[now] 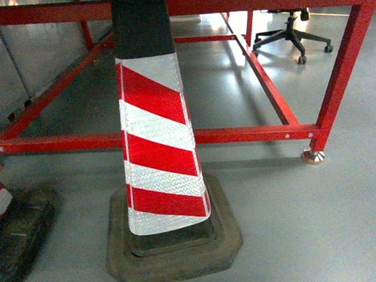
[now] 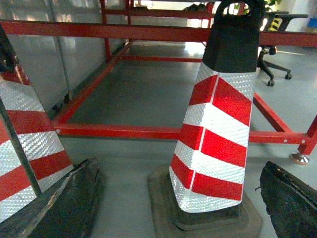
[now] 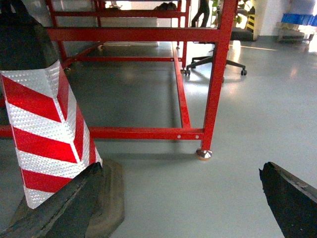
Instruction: Pick blue part to blue bin on bottom shelf
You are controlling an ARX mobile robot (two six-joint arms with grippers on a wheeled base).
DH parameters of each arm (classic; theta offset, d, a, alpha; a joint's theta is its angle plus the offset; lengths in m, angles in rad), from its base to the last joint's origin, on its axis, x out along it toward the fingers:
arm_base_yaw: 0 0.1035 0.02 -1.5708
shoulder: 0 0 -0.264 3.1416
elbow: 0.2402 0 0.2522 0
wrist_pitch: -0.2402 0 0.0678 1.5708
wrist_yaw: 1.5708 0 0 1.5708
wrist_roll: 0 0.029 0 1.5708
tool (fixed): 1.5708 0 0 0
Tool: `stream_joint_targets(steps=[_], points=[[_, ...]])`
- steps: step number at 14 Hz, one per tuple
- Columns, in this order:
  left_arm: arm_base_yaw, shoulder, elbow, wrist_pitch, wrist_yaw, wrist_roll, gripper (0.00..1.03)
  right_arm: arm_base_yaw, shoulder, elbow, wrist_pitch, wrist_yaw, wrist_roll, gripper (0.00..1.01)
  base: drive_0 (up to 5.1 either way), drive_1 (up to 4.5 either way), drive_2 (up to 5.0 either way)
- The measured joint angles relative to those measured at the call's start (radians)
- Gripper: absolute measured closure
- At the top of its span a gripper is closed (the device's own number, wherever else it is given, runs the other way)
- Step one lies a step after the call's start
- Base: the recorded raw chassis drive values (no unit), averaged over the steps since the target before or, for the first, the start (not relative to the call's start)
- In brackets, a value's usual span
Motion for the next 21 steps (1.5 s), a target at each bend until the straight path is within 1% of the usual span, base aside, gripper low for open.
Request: stream_joint_targets(steps=[21], points=[[0.000,0.000,0.000,0.000,0.000,0.000,0.05,0.000,0.000,0.000,0.000,0.000,0.000,0.03,0.0,0.00,0.0]])
